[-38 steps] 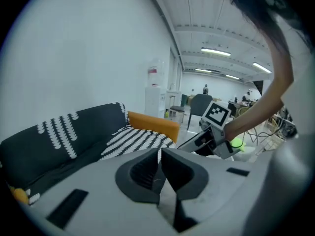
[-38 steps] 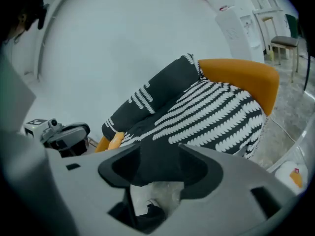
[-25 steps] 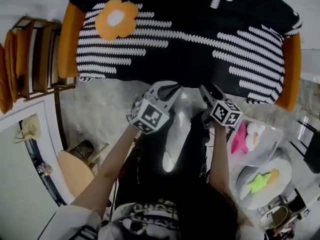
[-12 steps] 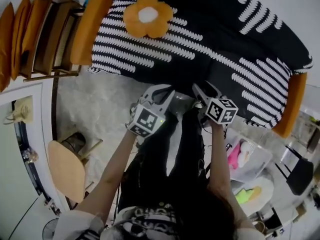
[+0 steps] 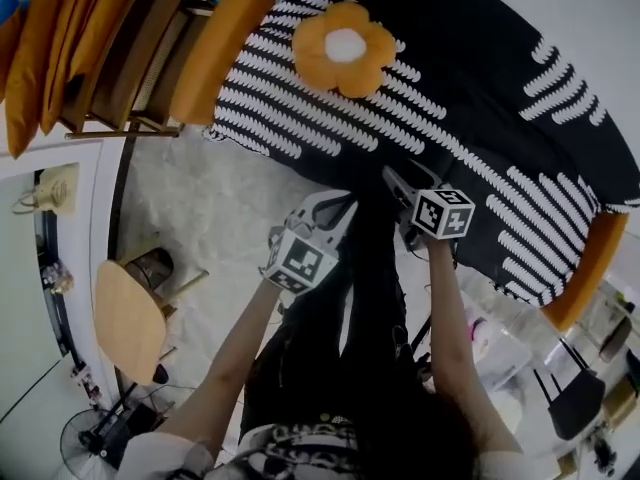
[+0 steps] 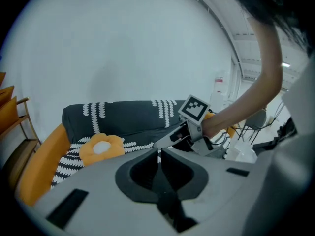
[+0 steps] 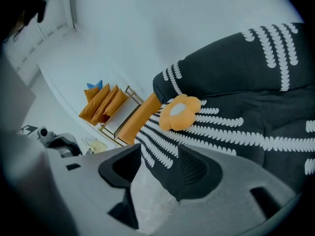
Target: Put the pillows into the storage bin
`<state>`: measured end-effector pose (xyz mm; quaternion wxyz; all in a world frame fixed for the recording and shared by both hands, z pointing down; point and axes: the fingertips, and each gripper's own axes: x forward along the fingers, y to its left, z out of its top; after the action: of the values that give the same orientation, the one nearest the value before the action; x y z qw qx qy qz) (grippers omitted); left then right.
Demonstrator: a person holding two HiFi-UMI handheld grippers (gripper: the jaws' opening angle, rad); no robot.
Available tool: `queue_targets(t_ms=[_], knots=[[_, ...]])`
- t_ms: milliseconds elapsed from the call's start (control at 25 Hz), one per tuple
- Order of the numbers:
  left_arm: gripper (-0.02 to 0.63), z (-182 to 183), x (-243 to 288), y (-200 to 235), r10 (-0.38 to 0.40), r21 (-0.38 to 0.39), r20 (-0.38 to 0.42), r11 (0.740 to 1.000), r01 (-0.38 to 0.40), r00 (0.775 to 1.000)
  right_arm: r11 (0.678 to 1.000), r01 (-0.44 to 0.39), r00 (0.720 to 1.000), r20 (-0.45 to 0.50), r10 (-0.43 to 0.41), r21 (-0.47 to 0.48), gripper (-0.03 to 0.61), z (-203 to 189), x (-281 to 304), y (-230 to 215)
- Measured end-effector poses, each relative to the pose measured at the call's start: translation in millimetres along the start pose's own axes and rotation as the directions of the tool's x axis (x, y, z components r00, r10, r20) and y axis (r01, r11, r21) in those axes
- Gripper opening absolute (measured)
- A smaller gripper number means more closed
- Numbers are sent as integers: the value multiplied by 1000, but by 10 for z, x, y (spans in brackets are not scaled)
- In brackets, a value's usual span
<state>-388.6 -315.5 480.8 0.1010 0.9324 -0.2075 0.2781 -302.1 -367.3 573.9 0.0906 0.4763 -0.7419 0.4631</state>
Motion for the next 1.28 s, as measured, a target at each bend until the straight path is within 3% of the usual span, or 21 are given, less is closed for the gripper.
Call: queue_targets(t_ms=[360,520,800,1080,1200,1280], knots=[[17,100,407,708,96,-99,-34,990,-99,995,997,-51,989,-133,59,60,241,484,1105,-572],[17,132,622,1018,131,-110,-64,984,-137,989,983,-68,982,-162,95,169,262,625,1633,-846],[17,62,676,1353,207,-149,-75,965,-216,975,924,-43,983,-148,106,379,318,547,2212,-1110],[17,-9,552,1595,238,-179,-127,949,-258,963,836,-21,993,-84,80,549,344,604,2685,-1218],[17,-48,534,1592,229,-171,-136,953,-251,964,806,46,992,-123,33,590,273,539,2735,-1297],[17,-23,518,1602,232,-176,-128,952,-252,964,794,43,992,-118,37,607,196,574,2689,-1274]])
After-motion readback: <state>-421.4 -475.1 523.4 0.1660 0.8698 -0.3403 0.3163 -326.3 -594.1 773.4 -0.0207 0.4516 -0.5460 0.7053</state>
